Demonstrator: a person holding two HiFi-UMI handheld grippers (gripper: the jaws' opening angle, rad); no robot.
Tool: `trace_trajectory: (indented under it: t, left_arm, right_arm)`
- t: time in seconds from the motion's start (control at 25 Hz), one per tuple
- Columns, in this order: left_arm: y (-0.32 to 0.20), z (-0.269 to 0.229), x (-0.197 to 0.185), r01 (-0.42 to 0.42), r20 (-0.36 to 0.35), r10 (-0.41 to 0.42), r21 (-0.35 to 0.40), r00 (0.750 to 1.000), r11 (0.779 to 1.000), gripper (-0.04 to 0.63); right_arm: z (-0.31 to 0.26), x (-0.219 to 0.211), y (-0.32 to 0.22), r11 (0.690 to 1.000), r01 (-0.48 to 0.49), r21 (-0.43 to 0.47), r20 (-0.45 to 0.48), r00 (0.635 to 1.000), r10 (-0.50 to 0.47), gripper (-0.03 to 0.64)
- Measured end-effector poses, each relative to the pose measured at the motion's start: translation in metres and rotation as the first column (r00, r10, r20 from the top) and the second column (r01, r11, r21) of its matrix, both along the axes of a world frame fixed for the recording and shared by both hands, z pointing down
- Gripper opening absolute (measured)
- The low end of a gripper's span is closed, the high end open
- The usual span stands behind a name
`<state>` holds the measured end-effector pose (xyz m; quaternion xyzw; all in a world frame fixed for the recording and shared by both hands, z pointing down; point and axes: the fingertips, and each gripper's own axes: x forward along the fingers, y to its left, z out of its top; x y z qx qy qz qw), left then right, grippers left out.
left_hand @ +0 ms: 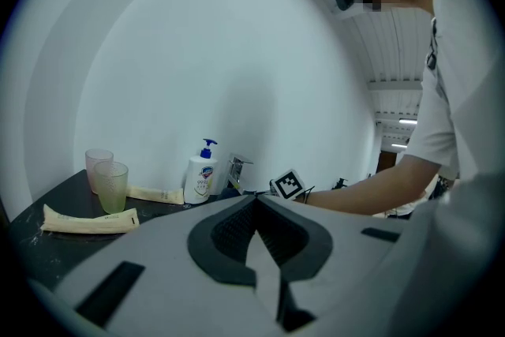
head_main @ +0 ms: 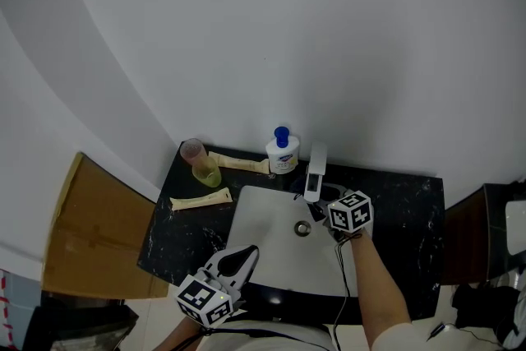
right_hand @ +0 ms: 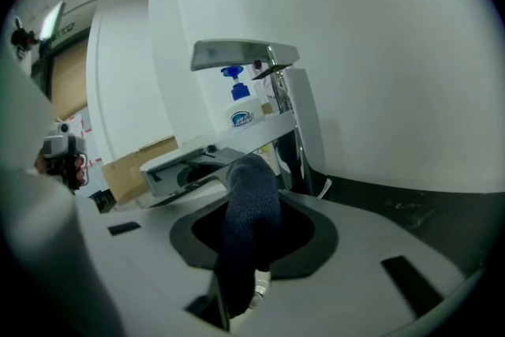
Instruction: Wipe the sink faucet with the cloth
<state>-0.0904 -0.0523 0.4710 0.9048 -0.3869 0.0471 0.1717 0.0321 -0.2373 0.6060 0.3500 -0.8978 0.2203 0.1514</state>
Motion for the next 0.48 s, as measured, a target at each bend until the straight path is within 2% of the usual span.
trace_trajectory:
  t: [0.16, 0.32, 0.4, 0.48]
  left_arm:
    - [0.001, 0.0, -0.009, 0.021, 0.003, -0.021, -0.002, 1.0, 1.0, 0.002]
    - [0.0, 0.0, -0.011, 0.017, 0.003, -0.017, -0.001, 1.0, 1.0, 0.002]
    - [0.0, 0.0, -0.008, 0.01, 0.0, -0.01, -0.001, 1.0, 1.0, 0.002]
    - [0.0, 0.0, -0.003, 0.0, -0.004, 0.0, 0.0, 1.0, 1.0, 0.002]
  right_arm:
    - [0.0, 0.03, -0.019, 0.987, -0.161, 0.017, -0.012, 0.987, 0.161, 0.107]
    - [-0.004, 0.089, -0.029, 0.936, -0.353, 0.022, 0.003, 0.936, 0.353, 0.107]
    - [-0.008, 0.105, -0.028, 0.93, -0.367, 0.021, 0.007, 0.93, 0.366, 0.107]
    - [-0.011, 0.102, -0.02, 0.949, -0.314, 0.018, 0.003, 0.949, 0.314, 0.107]
